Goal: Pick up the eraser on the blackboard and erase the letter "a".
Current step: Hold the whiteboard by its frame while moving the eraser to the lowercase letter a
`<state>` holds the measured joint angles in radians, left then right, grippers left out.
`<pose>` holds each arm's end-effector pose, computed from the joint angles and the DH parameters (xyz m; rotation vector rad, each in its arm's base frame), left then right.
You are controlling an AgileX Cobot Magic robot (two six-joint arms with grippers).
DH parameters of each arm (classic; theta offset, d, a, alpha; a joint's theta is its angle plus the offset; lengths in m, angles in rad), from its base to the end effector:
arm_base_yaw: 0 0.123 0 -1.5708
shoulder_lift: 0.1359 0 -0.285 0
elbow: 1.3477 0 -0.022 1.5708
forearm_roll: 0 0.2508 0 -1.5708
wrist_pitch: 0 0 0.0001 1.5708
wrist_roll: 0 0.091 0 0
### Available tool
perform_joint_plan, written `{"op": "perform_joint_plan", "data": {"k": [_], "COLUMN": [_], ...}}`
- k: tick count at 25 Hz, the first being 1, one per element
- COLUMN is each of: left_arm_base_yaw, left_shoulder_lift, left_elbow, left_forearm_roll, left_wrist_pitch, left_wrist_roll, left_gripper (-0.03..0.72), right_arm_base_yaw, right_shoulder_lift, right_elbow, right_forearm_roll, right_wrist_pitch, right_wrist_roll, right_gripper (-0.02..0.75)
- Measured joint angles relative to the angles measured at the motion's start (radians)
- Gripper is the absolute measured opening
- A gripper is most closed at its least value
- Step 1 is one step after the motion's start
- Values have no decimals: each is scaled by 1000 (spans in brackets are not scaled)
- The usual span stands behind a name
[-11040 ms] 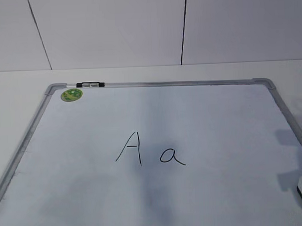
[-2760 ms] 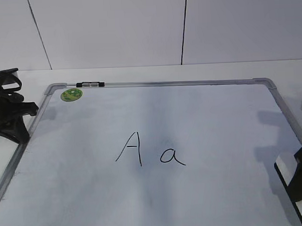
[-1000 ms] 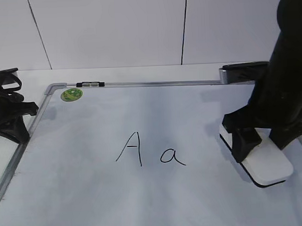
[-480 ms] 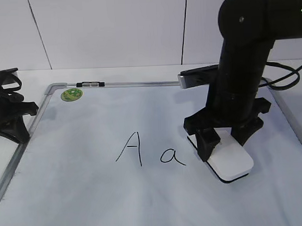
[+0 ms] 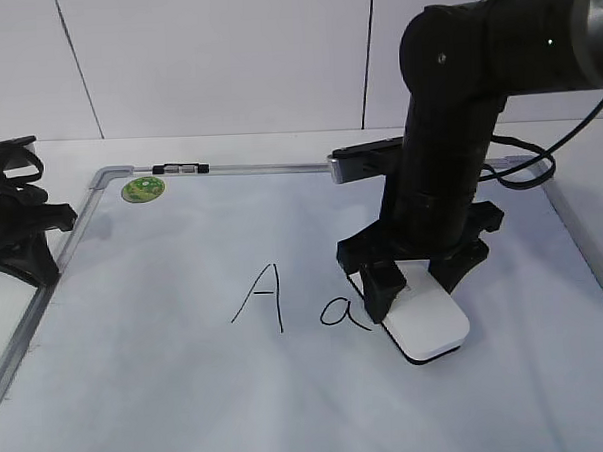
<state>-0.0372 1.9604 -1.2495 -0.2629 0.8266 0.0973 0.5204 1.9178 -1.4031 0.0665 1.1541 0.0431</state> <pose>0.3707 -0.0312 0.1524 -0.0488 3.0006 -0.3015 0.3171 0.1881 0.2006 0.6946 -3.0347 -0.0860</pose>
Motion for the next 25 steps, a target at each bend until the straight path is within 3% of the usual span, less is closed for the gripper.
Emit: {"op": "perform_joint_plan", "data": {"k": [25], "left_arm_base_yaw": [0], "left_shoulder_lift": [0], "left_elbow": [0], "left_forearm_roll": [-2], "left_wrist_pitch": [0], "left_wrist_roll": [0], "left_gripper": [17], "right_arm_base_yaw": [6], "right_shoulder_lift": [64], "right_elbow": [-2], "right_forearm_roll": [30], "right_wrist_pitch": [-43], "right_wrist_roll": [-6], "right_gripper": [532]}}
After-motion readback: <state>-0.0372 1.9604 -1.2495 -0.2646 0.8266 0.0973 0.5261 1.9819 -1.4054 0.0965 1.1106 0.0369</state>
